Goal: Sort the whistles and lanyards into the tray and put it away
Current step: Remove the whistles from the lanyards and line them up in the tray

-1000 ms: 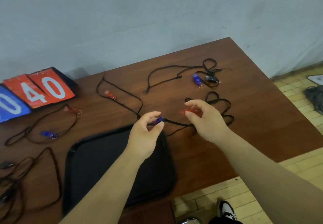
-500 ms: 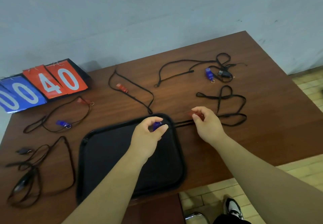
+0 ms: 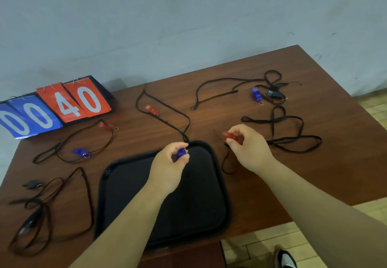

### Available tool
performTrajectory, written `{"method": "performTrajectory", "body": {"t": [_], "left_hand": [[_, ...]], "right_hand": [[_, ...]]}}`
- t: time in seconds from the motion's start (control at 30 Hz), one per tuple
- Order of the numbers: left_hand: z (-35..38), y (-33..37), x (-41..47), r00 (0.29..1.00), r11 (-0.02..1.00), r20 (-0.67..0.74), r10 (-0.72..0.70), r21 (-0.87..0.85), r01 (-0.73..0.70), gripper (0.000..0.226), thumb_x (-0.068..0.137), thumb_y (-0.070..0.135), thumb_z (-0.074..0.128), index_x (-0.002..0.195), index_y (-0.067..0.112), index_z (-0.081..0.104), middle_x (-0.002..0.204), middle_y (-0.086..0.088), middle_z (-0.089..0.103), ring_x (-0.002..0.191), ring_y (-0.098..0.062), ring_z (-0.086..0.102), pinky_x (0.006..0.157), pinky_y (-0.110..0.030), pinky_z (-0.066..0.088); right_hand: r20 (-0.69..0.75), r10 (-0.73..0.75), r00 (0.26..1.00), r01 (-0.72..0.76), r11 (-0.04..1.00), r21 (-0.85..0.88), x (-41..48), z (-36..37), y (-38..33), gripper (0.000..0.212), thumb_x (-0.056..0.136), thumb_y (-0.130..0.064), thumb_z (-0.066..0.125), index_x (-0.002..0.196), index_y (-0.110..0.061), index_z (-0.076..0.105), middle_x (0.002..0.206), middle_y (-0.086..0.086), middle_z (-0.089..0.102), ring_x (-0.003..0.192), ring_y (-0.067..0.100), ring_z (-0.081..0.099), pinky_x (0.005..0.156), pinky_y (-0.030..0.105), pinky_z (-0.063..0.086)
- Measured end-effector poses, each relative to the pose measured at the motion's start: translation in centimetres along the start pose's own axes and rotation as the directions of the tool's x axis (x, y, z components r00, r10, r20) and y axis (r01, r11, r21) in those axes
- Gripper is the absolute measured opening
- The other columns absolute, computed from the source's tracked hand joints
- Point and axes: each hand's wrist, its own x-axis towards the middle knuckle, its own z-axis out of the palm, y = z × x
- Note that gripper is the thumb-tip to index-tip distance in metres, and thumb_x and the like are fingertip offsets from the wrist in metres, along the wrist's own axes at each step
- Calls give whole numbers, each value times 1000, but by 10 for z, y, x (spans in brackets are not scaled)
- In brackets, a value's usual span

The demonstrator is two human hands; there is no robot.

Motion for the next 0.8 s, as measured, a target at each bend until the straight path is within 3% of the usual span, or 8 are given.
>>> {"method": "performTrajectory", "body": {"t": [0.1,0.2,0.3,0.4,0.53,0.67,0.8], "left_hand": [[-13,-15,12,996,987,61,59,145,-67,35,96,17,68,121,41,63,113,19,67,106,-3,63,99,-31,52],[-23,-27,25,983,956,144,110,256,-144,35,98,20,67,127,38,61,110,21,65,107,-3,61,94,-24,46],[-25,-36,39,967,918,200,158,332,-219,36,97,22,67,129,38,60,107,21,67,102,-1,61,95,-27,47],[-27,-43,50,948,873,259,186,399,-280,33,96,26,68,124,41,62,107,20,66,98,-1,62,94,-28,50],[-27,-55,54,929,851,316,193,417,-319,25,95,28,70,113,44,64,98,19,68,94,-1,65,93,-30,53],[-21,-71,49,926,847,213,311,378,-372,19,94,31,71,108,43,67,101,19,70,92,2,65,87,-25,54],[-22,-71,46,884,731,282,372,497,-467,19,95,34,70,111,44,67,114,23,63,104,3,59,92,-20,47]], "right_hand": [[32,-120,992,124,973,-197,-2,10,-18,14,94,-41,65,107,-41,61,95,-19,62,99,7,57,91,34,47],[59,-229,972,233,889,-394,0,28,-30,17,91,-48,62,107,-42,62,92,-20,63,99,6,55,94,37,43],[145,-284,948,317,892,-324,7,45,-33,16,88,-43,68,103,-41,63,91,-18,63,89,1,57,84,30,50],[300,-280,912,369,880,-300,20,49,-37,17,87,-35,74,99,-36,64,89,-16,63,81,2,59,72,23,47],[422,-271,865,452,787,-420,39,50,-44,22,80,-36,81,98,-34,68,95,-17,64,85,1,58,74,23,49],[403,-315,859,481,767,-425,42,54,-44,24,75,-38,87,92,-32,72,91,-17,64,86,3,61,78,25,52],[344,-396,852,513,765,-389,36,55,-31,22,75,-40,86,91,-33,73,89,-17,67,84,0,63,75,21,49]]}}
